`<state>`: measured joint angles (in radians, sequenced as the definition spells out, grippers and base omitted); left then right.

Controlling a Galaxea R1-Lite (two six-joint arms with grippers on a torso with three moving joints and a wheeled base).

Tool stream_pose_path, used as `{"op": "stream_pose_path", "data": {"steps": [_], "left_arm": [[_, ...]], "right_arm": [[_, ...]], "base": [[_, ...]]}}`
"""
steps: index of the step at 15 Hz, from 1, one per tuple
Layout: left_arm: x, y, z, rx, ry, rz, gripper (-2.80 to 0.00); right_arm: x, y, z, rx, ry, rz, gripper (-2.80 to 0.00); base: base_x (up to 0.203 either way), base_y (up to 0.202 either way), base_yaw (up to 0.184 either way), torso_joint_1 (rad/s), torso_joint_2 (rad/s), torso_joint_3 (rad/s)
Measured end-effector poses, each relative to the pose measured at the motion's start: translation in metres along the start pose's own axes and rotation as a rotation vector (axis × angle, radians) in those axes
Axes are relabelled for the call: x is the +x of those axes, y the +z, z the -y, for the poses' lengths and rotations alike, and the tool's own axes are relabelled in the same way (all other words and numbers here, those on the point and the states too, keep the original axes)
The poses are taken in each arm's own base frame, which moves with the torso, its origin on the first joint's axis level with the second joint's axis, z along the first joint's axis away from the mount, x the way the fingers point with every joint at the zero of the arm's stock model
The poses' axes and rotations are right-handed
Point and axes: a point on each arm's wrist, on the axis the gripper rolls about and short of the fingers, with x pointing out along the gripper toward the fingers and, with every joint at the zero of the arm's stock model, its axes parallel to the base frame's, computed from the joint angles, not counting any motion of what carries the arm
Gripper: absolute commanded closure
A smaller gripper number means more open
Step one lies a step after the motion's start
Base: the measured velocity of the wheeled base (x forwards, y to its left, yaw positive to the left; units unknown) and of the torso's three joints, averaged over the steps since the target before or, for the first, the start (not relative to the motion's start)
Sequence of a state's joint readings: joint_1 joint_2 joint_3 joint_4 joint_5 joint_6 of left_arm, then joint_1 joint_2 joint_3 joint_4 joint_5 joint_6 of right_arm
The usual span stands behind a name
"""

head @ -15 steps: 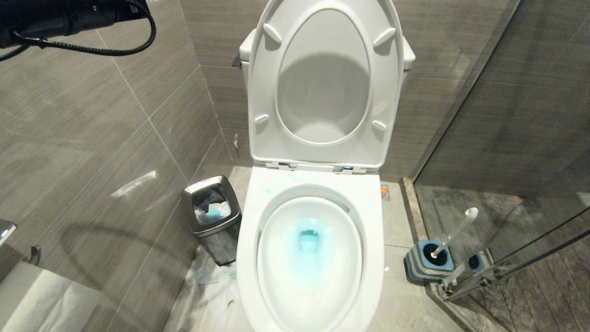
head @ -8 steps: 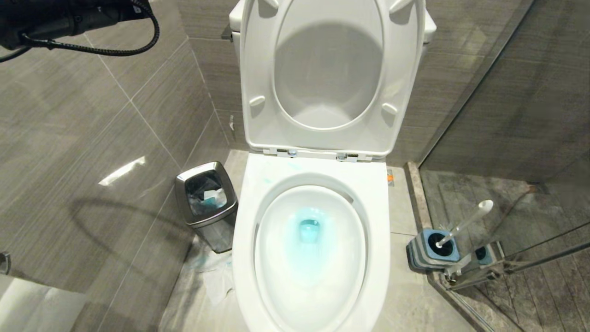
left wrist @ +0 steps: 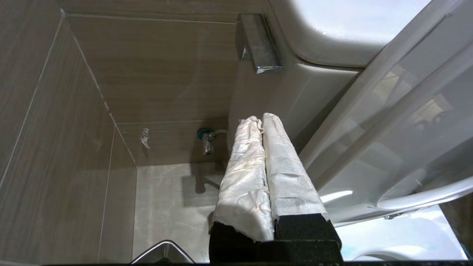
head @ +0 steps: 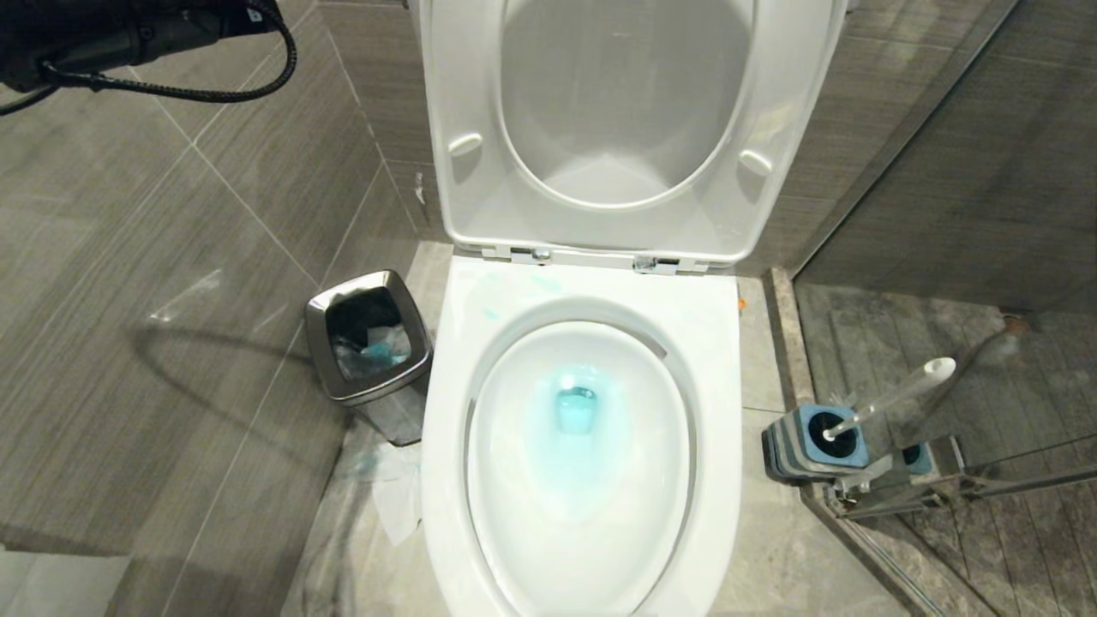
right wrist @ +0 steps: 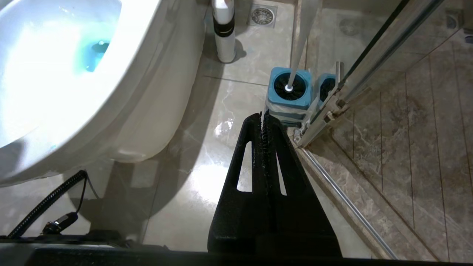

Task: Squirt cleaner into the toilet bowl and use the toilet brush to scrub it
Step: Flush the toilet

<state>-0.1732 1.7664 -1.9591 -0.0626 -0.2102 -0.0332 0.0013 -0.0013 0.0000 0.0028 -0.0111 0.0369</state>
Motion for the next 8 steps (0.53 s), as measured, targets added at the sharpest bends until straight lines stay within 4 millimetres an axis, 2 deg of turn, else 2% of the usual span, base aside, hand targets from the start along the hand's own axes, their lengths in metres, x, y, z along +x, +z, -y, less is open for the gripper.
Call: {"op": "stream_pose_path", "data": {"steps": [3, 6, 8], "left_arm": [[-0.002, 0.005, 0.002, -0.005, -0.006, 0.029, 0.0], [-0.001, 0.016, 0.007, 0.01, -0.022, 0.138, 0.0], [0.004, 0.016, 0.013, 0.014, -0.038, 0.187, 0.0]], "right_arm": [[0.0, 0.0, 0.0, 0.0, 0.0, 0.0, 0.0], [0.0, 0.0, 0.0, 0.0, 0.0, 0.0, 0.0], [0.0, 0.0, 0.0, 0.0, 0.0, 0.0, 0.0]], "base": [[0.0, 0.0, 0.0, 0.001, 0.0, -0.012], [0.0, 0.0, 0.0, 0.0, 0.0, 0.0], [0.0, 0.0, 0.0, 0.0, 0.0, 0.0]]}}
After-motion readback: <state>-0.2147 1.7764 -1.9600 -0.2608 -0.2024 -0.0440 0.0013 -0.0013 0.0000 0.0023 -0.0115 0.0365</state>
